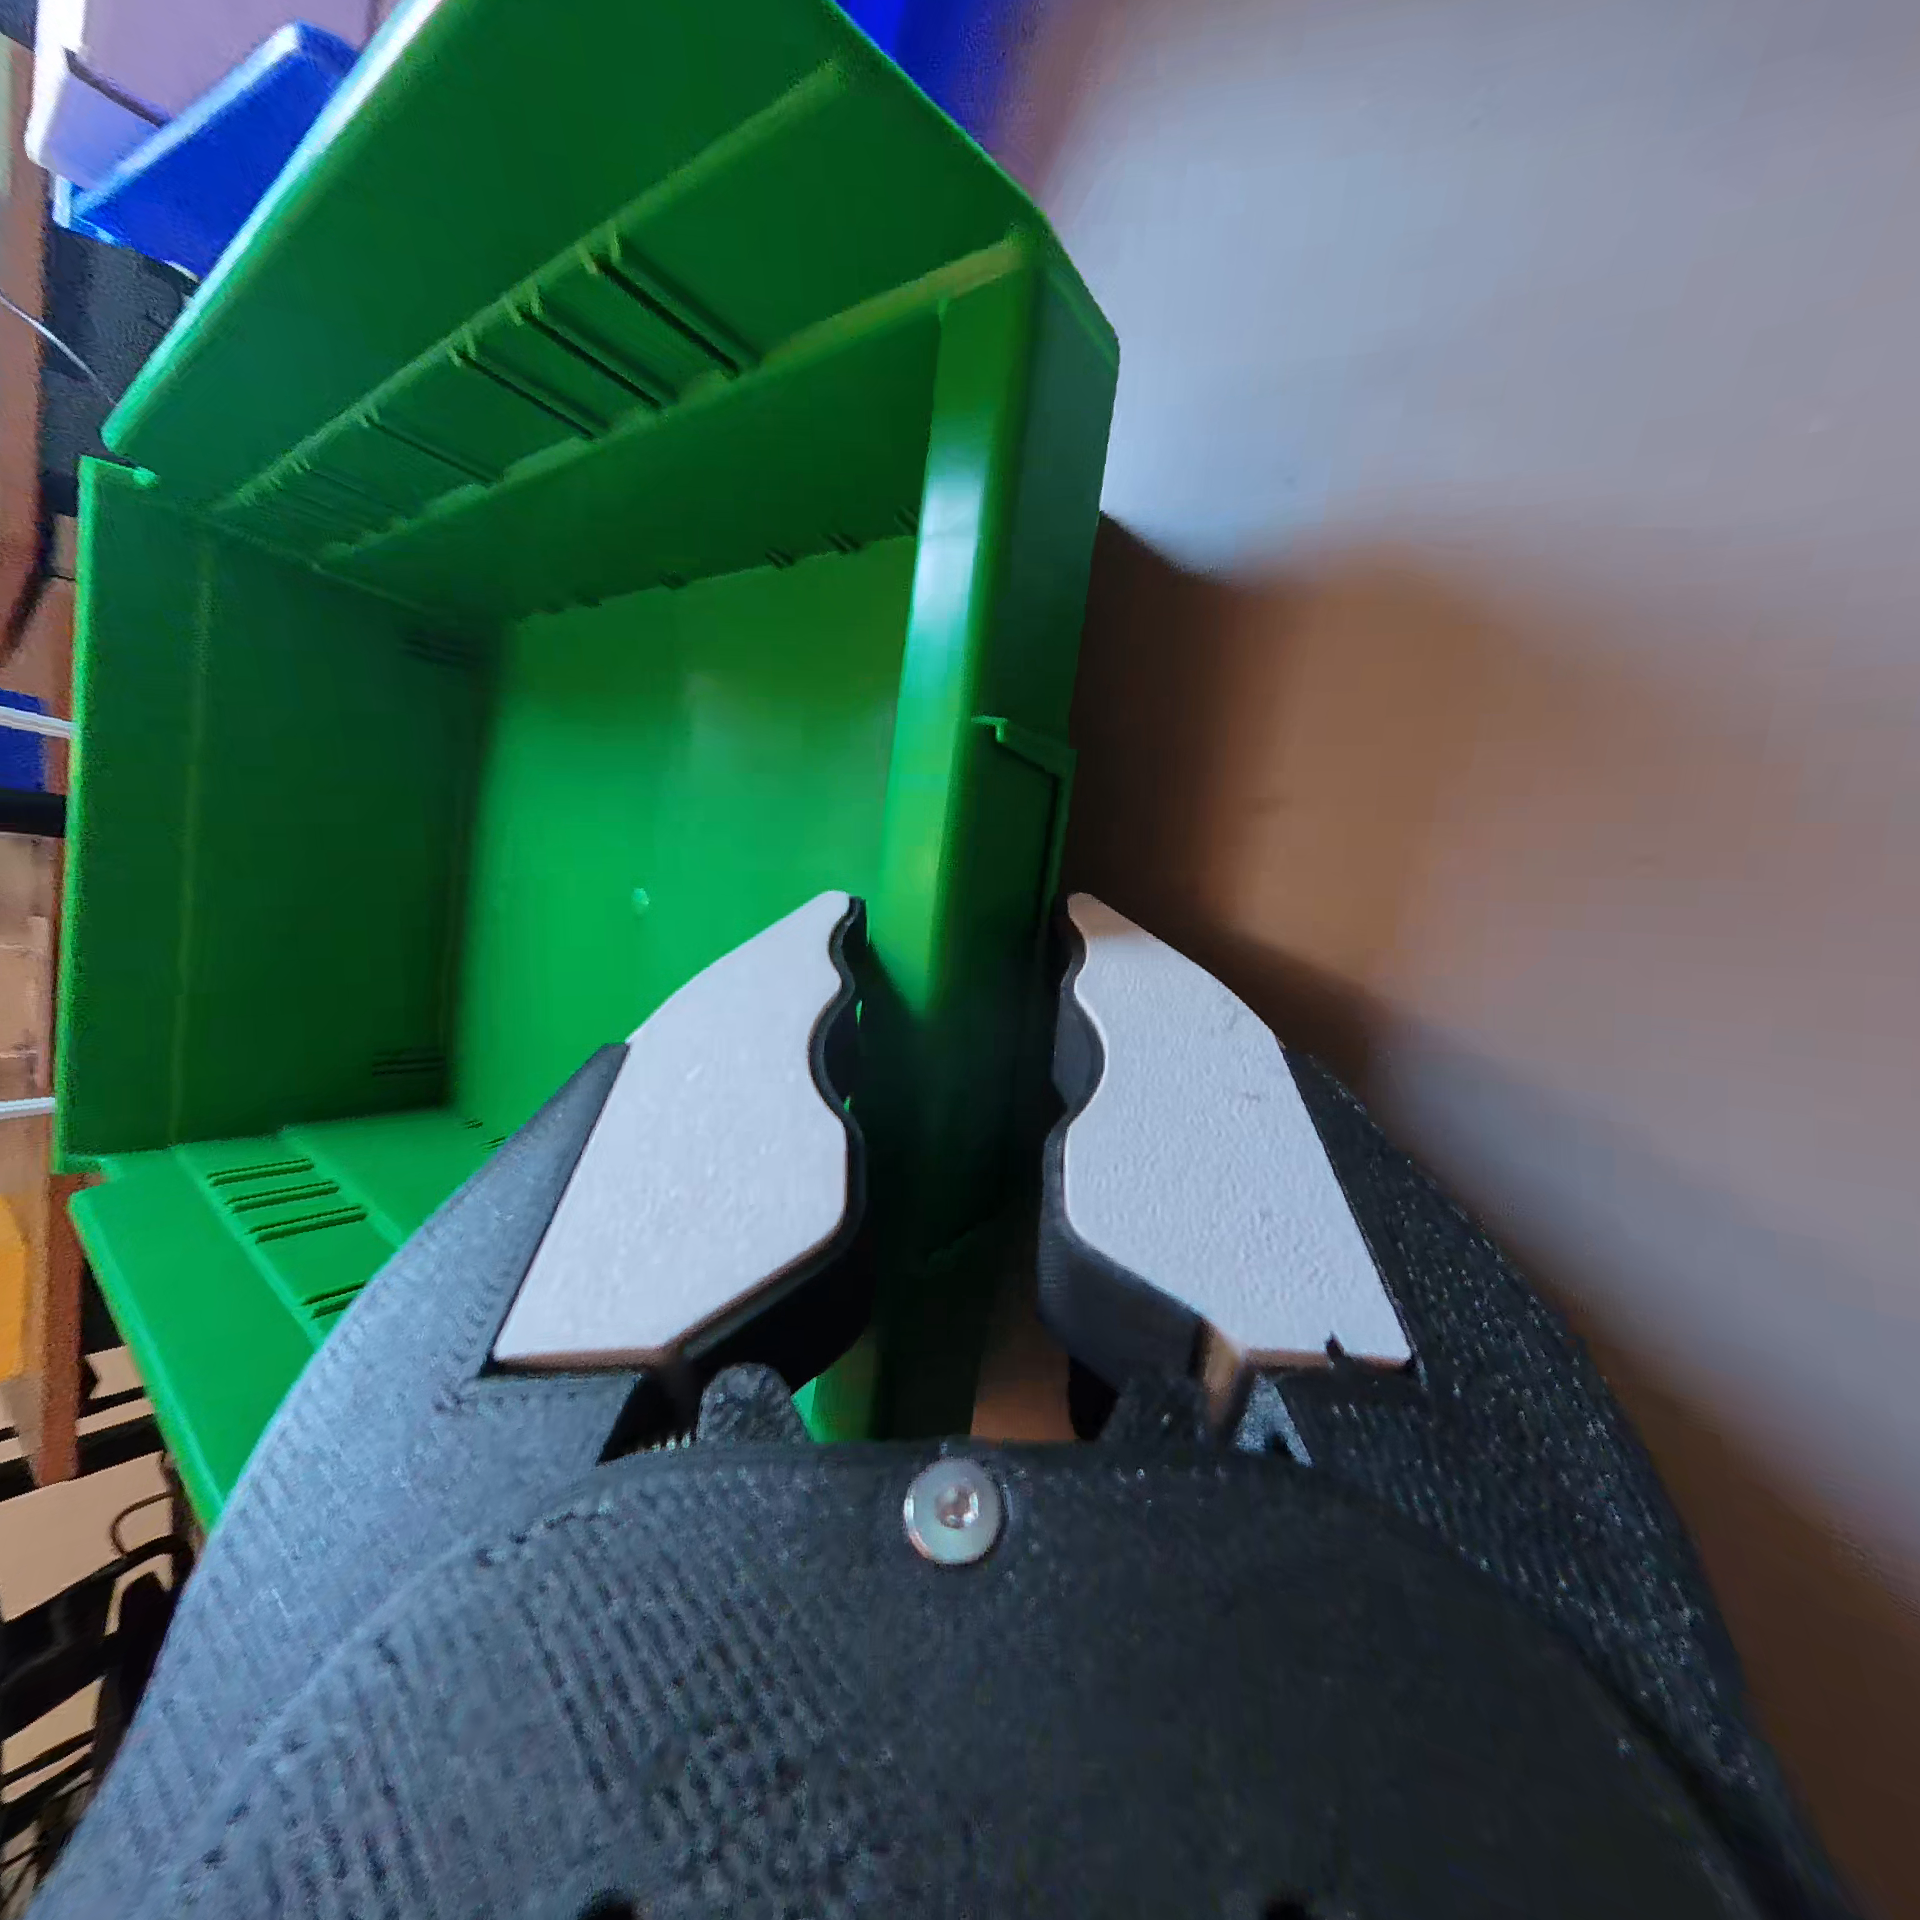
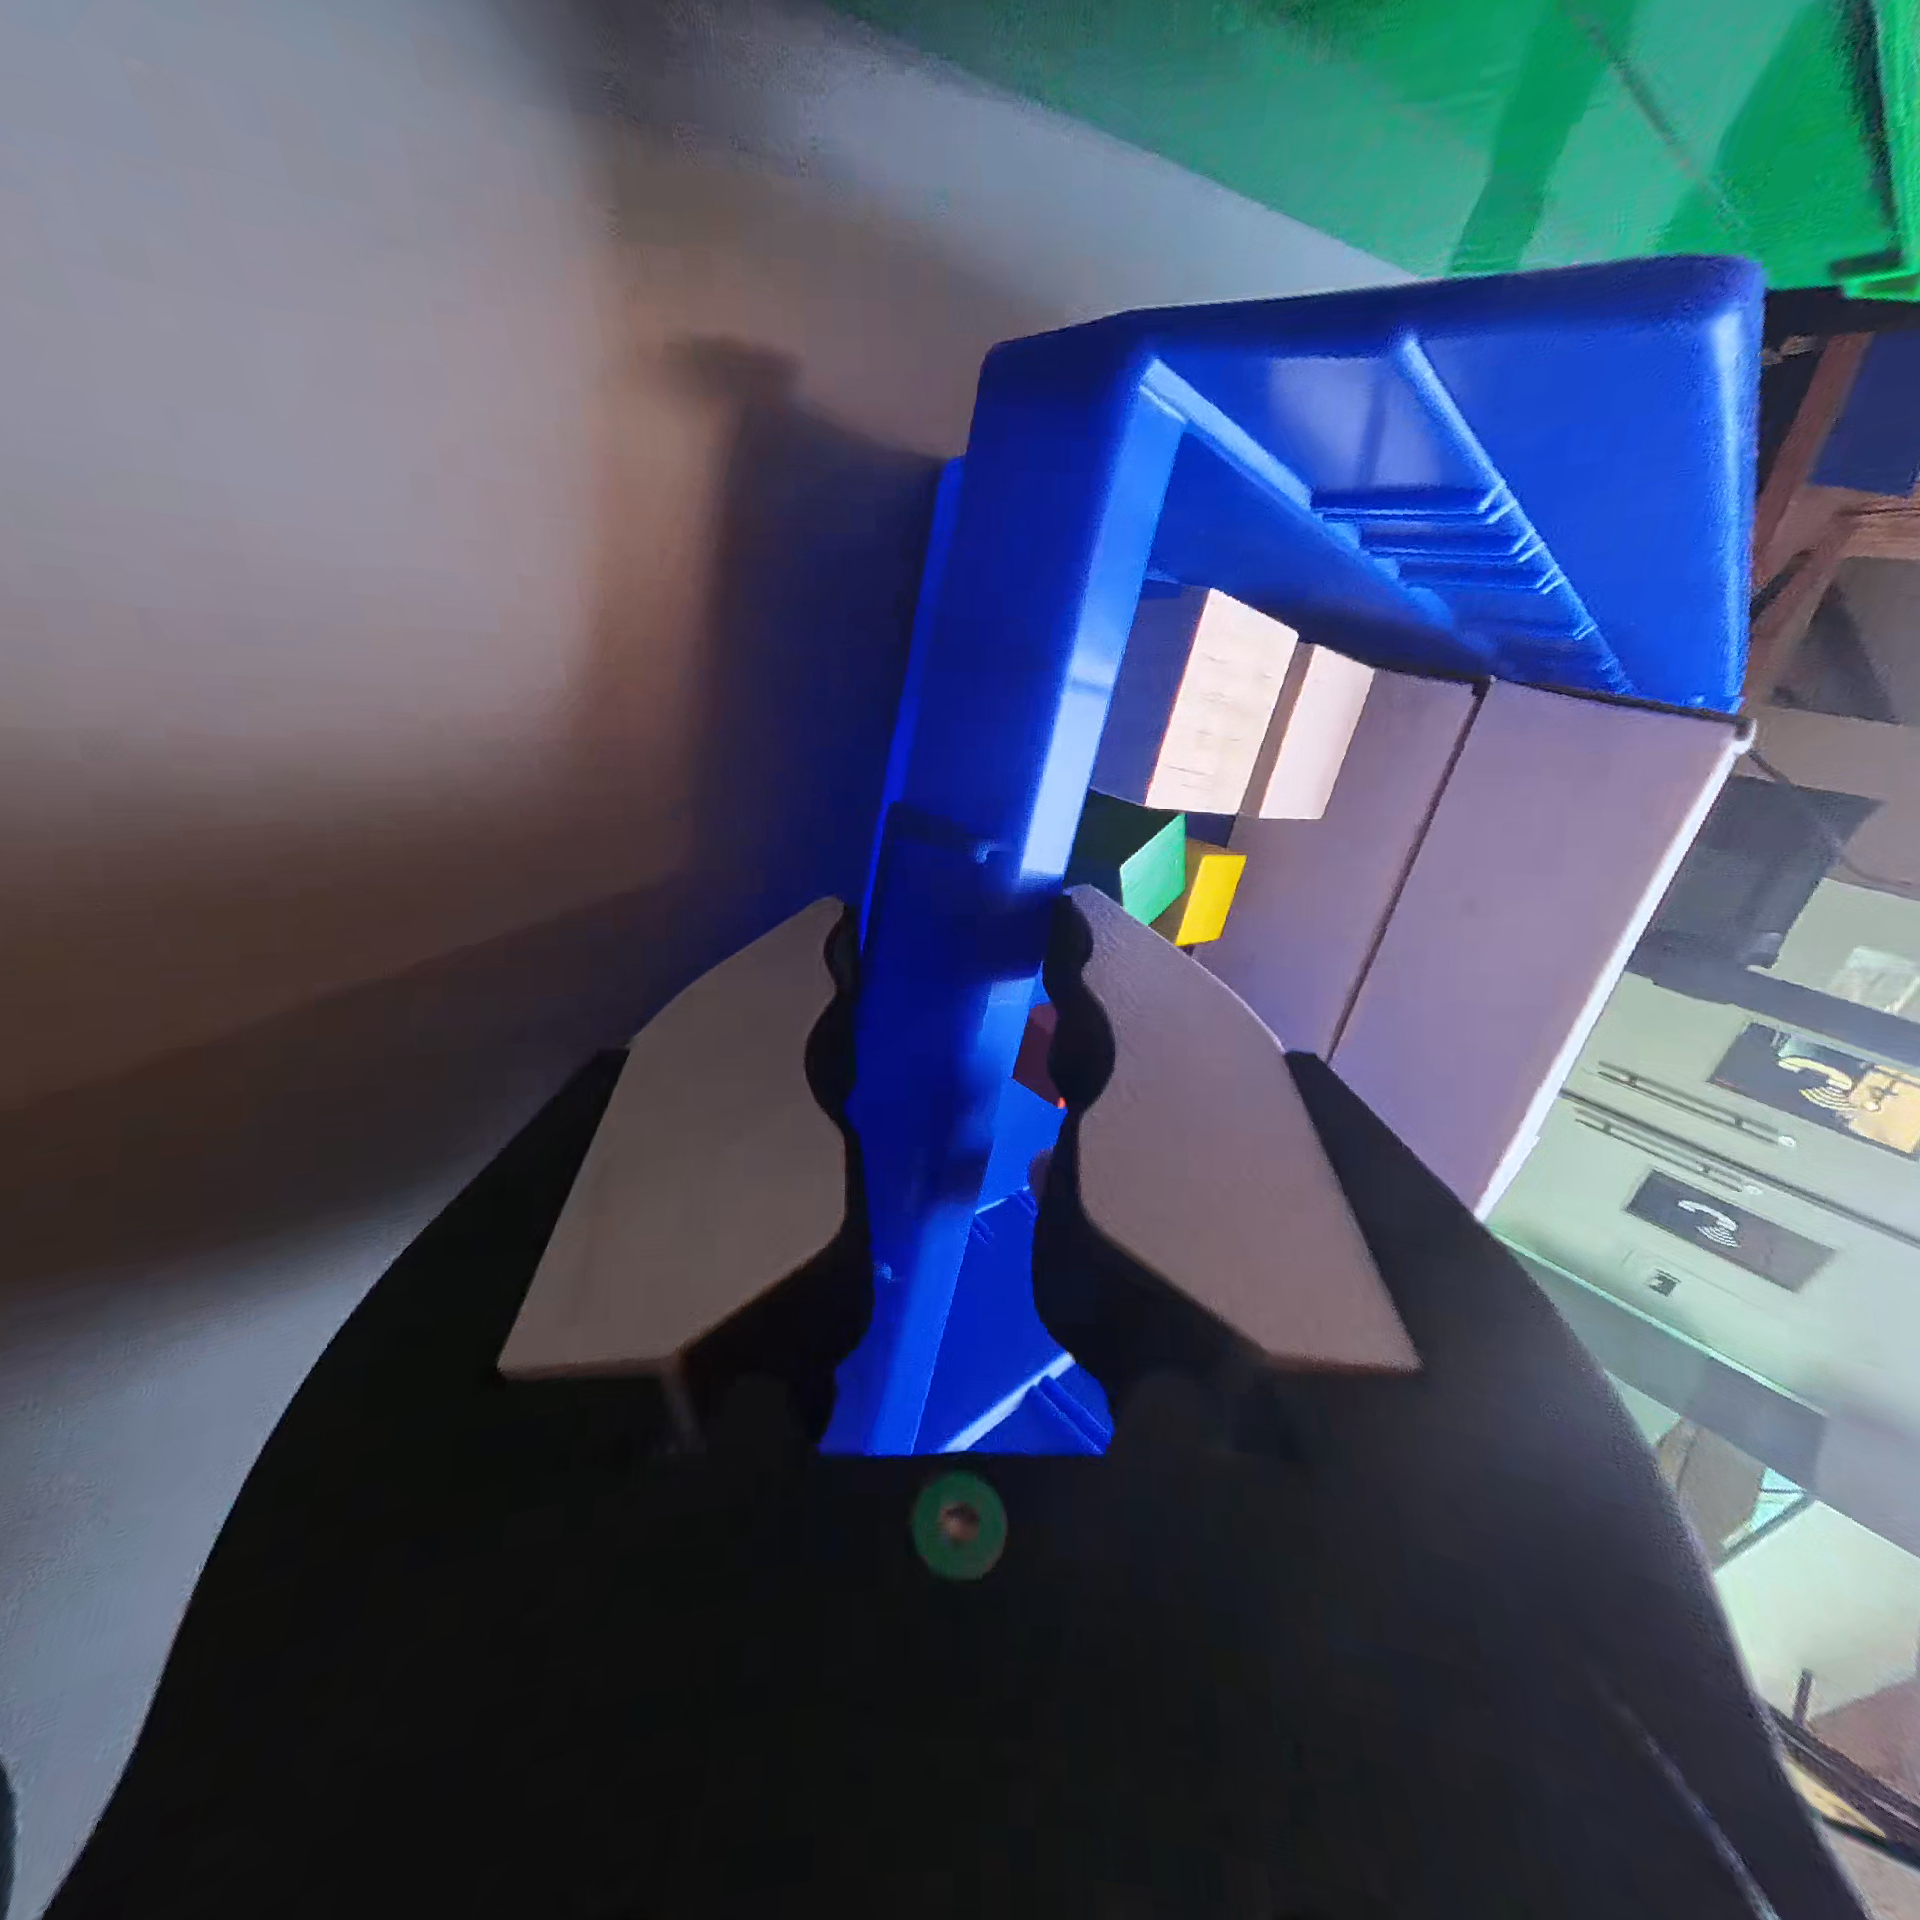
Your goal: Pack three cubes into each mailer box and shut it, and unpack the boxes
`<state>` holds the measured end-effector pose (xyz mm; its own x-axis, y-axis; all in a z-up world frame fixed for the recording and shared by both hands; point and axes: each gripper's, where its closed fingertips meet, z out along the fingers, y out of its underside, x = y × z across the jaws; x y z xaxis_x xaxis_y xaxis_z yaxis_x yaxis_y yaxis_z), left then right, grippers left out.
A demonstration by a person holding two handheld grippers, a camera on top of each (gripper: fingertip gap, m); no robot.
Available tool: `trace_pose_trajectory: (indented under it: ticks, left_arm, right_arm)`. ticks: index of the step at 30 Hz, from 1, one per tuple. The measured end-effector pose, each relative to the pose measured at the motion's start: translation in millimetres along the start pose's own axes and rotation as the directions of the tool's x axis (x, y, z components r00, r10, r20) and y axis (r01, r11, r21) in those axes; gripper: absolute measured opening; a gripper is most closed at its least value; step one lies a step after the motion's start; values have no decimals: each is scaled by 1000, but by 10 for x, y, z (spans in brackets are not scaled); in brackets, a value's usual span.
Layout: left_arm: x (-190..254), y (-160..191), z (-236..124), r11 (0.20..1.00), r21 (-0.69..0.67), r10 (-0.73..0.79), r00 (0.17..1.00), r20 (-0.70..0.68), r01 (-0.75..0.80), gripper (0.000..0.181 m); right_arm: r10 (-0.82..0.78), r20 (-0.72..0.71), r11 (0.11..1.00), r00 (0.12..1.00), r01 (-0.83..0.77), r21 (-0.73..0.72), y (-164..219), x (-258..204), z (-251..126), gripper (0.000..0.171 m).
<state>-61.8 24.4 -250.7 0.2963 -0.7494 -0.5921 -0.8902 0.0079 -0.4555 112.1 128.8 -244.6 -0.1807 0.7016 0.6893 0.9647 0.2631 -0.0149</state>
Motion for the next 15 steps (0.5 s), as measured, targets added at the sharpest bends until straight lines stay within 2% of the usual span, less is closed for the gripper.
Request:
trace_pose_trajectory:
  ticks: [3, 6, 8, 10, 12, 14, 15]
  left_arm:
    - [-64, -17, 51, 1000, 3, 2, 999, 36, -2, 35]
    - [-100, -76, 75, 998, 9, -61, 995, 80, 60, 40]
    - [-113, -170, -5, 991, 55, -129, 986, 106, 124, 49]
    - [-101, -342, -168, 959, 152, -253, 963, 91, 238, 58]
    - [2, -646, -376, 849, 295, -448, 893, -40, 439, 59]
    - [137, -898, -532, 717, 359, -580, 797, -168, 597, 59]
    - [210, -989, -570, 673, 369, -615, 763, -201, 640, 61]
  right_arm:
    - [-13, -24, 999, 1000, 13, 34, -4, -169, -168, 33]
    - [-49, -50, 997, 998, 52, 58, -45, -387, -383, 33]
    - [-45, -38, 994, 998, 49, 101, -103, -550, -540, 33]
    - [31, -17, 974, 999, -26, 226, -267, -669, -775, 35]
    - [180, 43, 894, 983, -182, 409, -451, -670, -1184, 43]
    - [390, 156, 717, 908, -405, 567, -454, -512, -1647, 46]
    - [499, 184, 613, 847, -495, 615, -323, -374, -1823, 47]
